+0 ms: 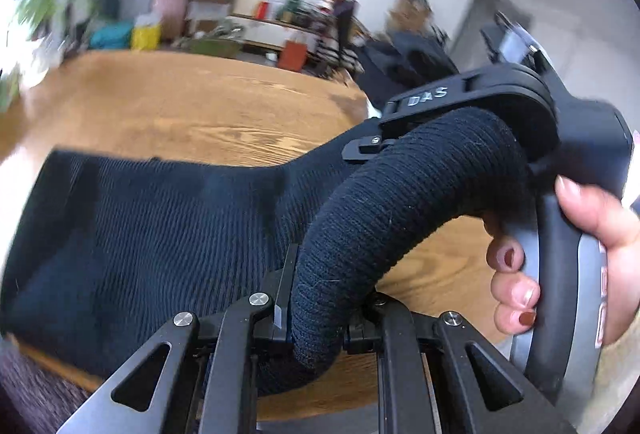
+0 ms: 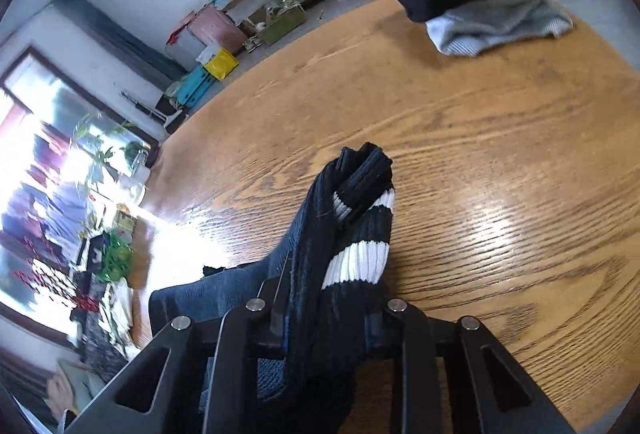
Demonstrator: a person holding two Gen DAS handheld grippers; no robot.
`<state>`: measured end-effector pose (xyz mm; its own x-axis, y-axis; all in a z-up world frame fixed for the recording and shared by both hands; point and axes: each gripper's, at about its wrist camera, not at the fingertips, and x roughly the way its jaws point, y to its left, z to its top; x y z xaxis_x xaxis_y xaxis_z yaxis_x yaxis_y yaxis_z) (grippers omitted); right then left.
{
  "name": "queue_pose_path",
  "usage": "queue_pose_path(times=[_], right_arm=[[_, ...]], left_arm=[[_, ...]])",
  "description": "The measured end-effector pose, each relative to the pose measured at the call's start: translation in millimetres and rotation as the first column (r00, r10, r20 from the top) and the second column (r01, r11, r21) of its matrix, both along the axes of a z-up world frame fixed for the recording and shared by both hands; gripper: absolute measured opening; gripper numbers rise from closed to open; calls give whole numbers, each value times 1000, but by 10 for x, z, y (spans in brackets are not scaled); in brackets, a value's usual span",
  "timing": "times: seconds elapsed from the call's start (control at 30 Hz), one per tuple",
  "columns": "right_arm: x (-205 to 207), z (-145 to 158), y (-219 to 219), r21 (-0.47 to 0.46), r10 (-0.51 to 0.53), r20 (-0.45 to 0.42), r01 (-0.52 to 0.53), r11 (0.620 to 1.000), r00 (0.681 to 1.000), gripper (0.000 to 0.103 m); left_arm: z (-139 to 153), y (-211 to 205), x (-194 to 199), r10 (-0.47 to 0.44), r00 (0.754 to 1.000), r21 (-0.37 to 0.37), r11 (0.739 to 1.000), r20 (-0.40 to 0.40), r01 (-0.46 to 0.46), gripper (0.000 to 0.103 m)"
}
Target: Fold clothes
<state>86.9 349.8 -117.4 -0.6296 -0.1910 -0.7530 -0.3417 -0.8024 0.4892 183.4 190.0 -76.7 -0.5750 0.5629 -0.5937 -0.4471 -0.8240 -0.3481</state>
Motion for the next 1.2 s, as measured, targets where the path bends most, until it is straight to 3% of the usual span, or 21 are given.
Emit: queue_pose_path(times=[0.2, 0.27, 0.37, 0.47, 0.73, 0.83, 0.9, 0.97, 1.07, 1.1, 1.2], right_arm=[[-89, 298, -430, 83, 92, -35, -88, 993, 995, 27], [-124, 396, -603, 110, 124, -50, -118, 987, 991, 27], [-162, 535, -874, 139, 174, -73, -163, 977, 982, 26], [-224, 606, -1238, 163, 248, -76, -233, 959, 966, 27], [-486, 357, -2213, 180, 423, -32, -411, 894, 906, 26], [-583, 211, -2475, 180, 464, 11, -458, 871, 886, 26], [-648, 114, -2650, 179, 490, 39, -488, 854, 871, 28], [-686, 34, -2780, 180, 510, 62, -512, 840, 858, 35], [-656, 49, -2816, 175, 521, 43, -520, 836, 853, 53], [-625, 94, -2782, 179, 519, 23, -514, 839, 855, 58], [-533, 228, -2679, 193, 512, -38, -496, 847, 858, 60]], left_arm=[[22, -341, 59, 95, 995, 184, 978, 34, -100, 15], [-8, -536, 24, 107, 990, 296, 947, 88, -129, 15], [-77, -855, -9, 134, 977, 443, 875, 167, -196, 15], [-124, -1144, 22, 198, 959, 513, 813, 202, -276, 15], [-276, -1779, 136, 385, 882, 557, 685, 271, -470, 15], [-354, -1920, 124, 420, 851, 549, 651, 316, -525, 15], [-389, -1960, 101, 431, 835, 538, 639, 341, -549, 15], [-435, -2038, 68, 439, 819, 538, 617, 370, -574, 16], [-490, -2141, 57, 452, 790, 509, 605, 414, -613, 28], [-485, -2166, 38, 455, 784, 496, 609, 422, -620, 31], [-448, -2221, -24, 460, 773, 456, 628, 437, -631, 38]])
